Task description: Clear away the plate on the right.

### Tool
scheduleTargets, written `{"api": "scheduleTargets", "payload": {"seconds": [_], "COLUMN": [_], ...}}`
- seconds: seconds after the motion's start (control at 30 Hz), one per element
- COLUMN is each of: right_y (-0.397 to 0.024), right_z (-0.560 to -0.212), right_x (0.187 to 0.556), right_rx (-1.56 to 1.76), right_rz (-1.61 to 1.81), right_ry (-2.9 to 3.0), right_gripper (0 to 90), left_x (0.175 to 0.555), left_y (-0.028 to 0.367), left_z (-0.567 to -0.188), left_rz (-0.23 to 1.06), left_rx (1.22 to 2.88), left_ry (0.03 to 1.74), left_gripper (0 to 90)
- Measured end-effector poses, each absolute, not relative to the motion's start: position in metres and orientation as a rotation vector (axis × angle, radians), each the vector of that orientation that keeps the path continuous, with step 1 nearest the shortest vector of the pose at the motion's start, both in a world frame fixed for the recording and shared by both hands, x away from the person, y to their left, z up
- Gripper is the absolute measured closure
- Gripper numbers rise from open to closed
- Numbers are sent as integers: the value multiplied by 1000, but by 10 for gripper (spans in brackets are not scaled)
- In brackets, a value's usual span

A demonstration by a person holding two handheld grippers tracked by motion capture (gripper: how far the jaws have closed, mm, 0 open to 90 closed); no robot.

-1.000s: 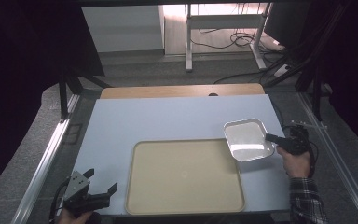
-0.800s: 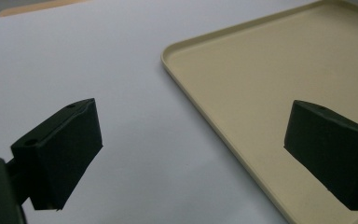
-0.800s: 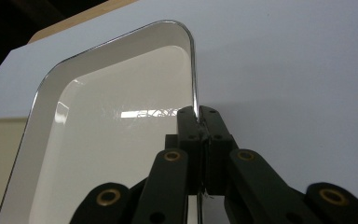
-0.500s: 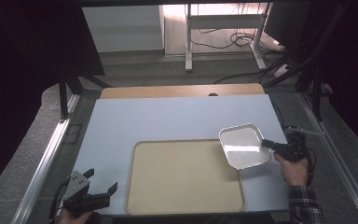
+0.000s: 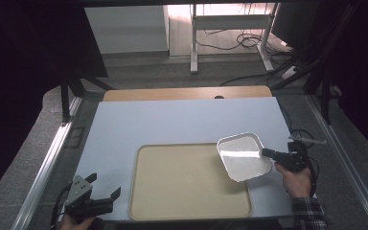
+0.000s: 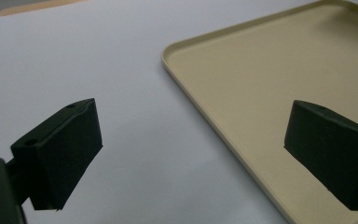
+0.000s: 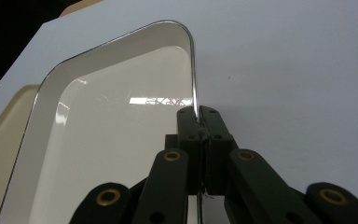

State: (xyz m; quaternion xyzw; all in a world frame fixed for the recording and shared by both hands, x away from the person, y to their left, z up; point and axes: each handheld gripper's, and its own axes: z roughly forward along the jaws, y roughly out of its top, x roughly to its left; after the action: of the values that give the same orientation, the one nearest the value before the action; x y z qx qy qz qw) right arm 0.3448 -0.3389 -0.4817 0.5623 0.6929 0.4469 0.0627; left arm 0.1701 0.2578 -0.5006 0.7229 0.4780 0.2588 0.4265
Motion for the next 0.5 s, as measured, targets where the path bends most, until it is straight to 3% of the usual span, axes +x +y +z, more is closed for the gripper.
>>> {"api": "scheduleTargets", "payload": {"seconds": [0.5], "right_y": [-309], "right_z": [-484], "right_x": [337], "right_rx": [1648], "right_rz": [1364], "right_ry": [2178], "right_gripper": [889], "left_x": [170], "left_y": [258], "left_z": [-501], "left_rz": [647], "left_rx": [1808], "left_ry": [1196], "left_gripper": [38]}}
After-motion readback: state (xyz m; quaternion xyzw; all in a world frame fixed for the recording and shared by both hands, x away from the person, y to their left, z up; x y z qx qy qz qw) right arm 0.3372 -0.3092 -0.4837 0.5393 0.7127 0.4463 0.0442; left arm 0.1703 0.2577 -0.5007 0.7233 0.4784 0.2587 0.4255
